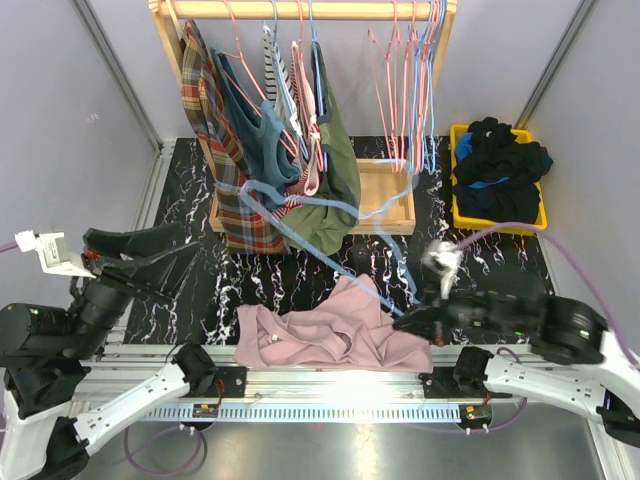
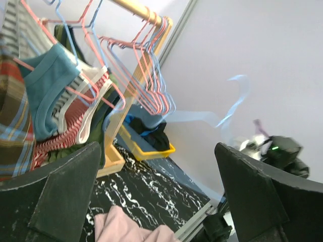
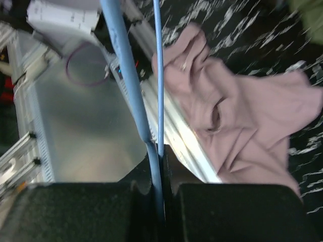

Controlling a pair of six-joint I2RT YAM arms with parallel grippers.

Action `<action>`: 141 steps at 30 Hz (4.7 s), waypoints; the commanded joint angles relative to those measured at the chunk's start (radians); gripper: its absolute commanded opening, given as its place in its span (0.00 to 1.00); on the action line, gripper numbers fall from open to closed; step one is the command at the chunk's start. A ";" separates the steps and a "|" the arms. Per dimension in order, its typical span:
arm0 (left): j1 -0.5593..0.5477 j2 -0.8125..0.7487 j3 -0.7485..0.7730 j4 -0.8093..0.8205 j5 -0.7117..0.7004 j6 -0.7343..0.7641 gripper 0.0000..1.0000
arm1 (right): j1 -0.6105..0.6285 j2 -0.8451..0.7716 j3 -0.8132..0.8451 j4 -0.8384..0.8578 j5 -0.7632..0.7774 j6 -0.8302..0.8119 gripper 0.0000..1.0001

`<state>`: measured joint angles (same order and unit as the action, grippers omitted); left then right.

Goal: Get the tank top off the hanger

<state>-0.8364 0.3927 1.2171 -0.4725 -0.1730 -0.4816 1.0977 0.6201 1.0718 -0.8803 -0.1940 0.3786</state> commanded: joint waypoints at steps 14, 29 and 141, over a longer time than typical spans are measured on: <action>0.005 -0.035 -0.128 -0.058 -0.010 -0.077 0.99 | 0.005 0.275 0.390 -0.114 0.837 0.060 0.00; 0.002 -0.087 -0.168 -0.106 0.012 -0.092 0.99 | -0.258 0.837 0.933 -0.270 0.729 0.077 0.00; 0.002 -0.031 -0.226 -0.112 0.050 -0.170 0.99 | -1.343 0.666 0.257 0.590 0.164 0.457 0.00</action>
<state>-0.8364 0.3389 0.9676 -0.6346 -0.1528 -0.6529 -0.1444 1.1511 1.1439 -0.5335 0.2291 0.8955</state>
